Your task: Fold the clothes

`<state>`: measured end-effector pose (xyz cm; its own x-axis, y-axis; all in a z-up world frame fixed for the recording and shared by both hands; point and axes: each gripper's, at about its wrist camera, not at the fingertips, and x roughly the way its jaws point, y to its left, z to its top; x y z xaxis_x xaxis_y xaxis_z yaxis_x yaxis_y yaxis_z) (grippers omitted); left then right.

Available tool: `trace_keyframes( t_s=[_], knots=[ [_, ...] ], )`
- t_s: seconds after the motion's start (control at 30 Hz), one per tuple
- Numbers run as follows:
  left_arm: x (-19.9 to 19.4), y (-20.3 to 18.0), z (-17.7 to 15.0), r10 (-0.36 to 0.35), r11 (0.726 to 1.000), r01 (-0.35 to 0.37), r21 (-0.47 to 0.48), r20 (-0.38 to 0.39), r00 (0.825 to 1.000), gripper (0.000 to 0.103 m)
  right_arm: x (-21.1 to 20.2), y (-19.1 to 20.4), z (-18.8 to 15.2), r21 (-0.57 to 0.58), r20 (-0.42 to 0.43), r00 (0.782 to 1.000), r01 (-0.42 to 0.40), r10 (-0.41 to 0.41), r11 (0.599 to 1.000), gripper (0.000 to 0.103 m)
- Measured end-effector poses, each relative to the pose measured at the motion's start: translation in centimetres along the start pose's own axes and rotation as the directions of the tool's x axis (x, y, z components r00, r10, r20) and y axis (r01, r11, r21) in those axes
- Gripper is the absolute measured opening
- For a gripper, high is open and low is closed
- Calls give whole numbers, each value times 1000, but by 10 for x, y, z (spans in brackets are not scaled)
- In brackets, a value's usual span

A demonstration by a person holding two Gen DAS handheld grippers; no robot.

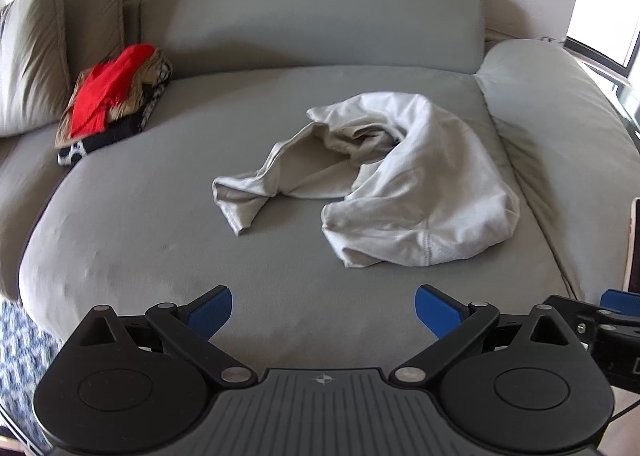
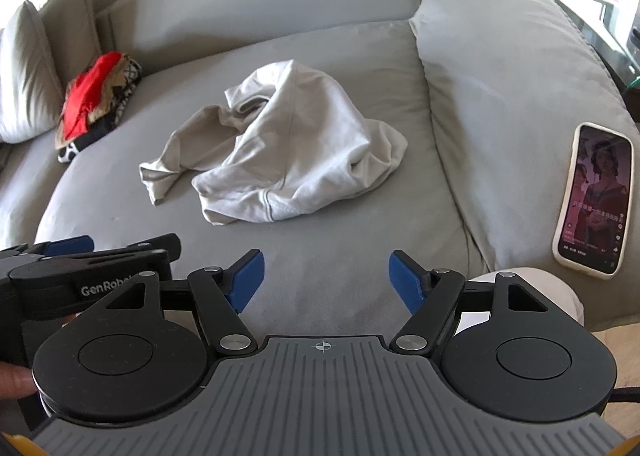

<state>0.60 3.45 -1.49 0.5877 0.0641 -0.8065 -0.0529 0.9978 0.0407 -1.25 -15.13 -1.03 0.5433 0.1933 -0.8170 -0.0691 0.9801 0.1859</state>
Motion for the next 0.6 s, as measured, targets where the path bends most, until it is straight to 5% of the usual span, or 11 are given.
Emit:
trace_keyframes(
  t_s=[0.6],
  knots=[
    [24,36,-5,52,996,-53,-65,-20,998,100,37,3,20,-44,85,994,-61,64,997,74]
  ],
)
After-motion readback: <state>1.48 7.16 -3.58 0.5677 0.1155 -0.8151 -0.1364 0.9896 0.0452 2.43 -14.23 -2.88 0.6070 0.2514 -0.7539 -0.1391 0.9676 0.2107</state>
